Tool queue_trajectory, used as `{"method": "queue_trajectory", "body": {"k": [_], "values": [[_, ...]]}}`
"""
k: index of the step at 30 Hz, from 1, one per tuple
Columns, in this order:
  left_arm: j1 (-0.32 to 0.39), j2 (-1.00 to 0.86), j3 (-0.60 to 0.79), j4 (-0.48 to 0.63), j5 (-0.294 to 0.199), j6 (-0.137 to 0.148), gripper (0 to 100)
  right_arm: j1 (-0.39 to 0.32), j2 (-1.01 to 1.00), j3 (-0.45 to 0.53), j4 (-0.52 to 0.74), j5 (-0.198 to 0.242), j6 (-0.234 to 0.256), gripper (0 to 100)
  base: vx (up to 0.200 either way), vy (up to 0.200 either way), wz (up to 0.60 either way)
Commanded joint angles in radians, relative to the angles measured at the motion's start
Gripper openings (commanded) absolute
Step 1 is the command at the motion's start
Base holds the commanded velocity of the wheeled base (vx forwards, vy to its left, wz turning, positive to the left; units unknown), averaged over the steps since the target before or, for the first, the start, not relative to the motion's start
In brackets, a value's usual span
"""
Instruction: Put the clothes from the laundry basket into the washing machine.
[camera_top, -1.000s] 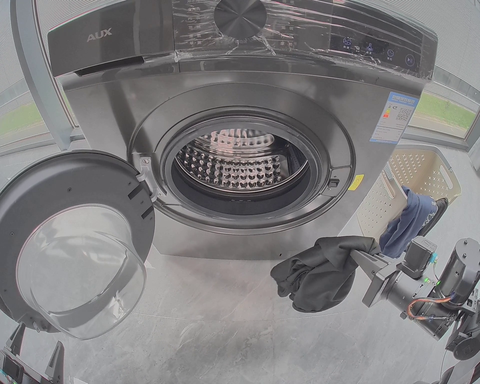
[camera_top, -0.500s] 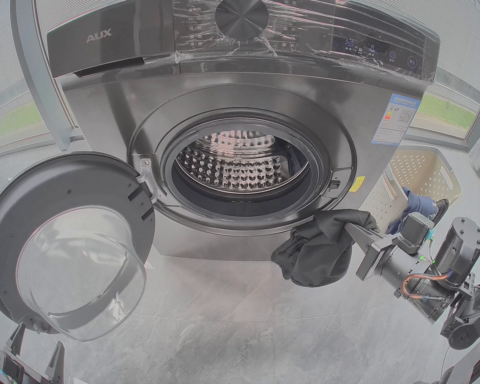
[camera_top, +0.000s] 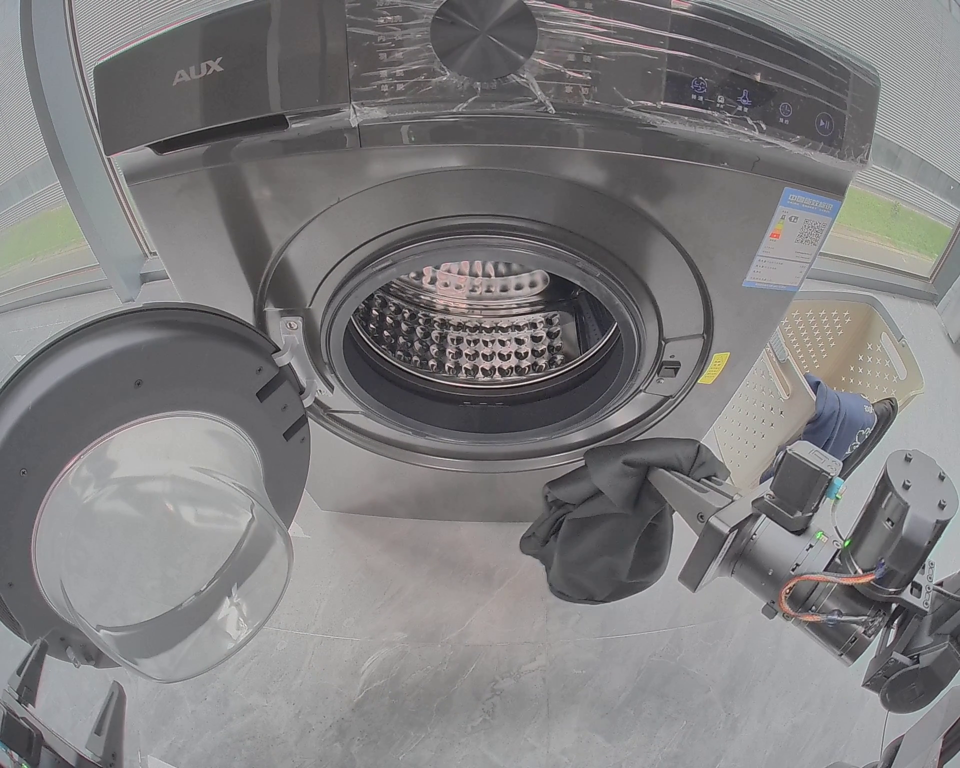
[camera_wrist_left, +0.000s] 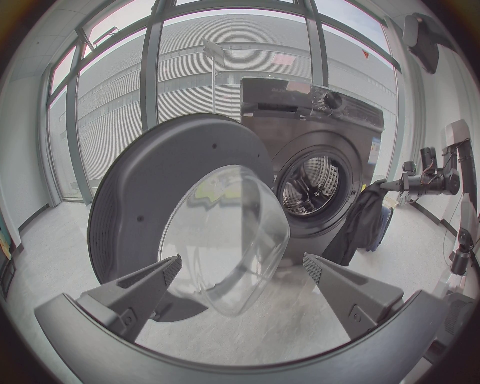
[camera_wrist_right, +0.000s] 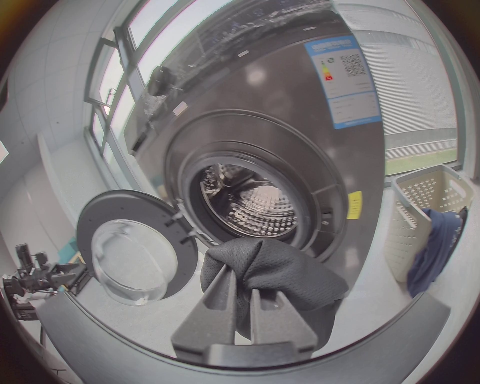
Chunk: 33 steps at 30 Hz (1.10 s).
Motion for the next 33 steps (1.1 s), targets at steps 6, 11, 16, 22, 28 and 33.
{"method": "queue_trajectory", "body": {"k": [6,11,16,22,28,33], "values": [[-0.011,0.180,-0.200,0.007,-0.245,-0.010,100,0.024,0.135,-0.090,-0.064,0.076,0.016,0,0.000,0.000,0.00],[-0.021,0.563,-0.249,-0.128,-0.526,-0.010,100,0.024,0.246,-0.254,-0.059,0.118,0.025,0,0.000,0.000,0.00],[-0.163,0.801,-0.250,-0.262,-0.578,-0.010,100,0.024,0.259,-0.335,-0.051,0.141,0.025,0,0.000,0.000,0.00],[-0.367,1.023,-0.252,-0.377,-0.535,-0.022,100,0.034,0.266,-0.361,-0.051,0.138,0.029,0,0.000,0.000,0.00],[-0.459,1.235,-0.266,-0.528,-0.520,-0.022,100,0.034,0.269,-0.392,-0.051,0.136,0.033,0,0.000,0.000,0.00],[-0.494,1.361,-0.295,-0.591,-0.521,-0.025,100,0.033,0.264,-0.392,-0.051,0.135,0.033,0,0.000,0.000,0.00]]}}
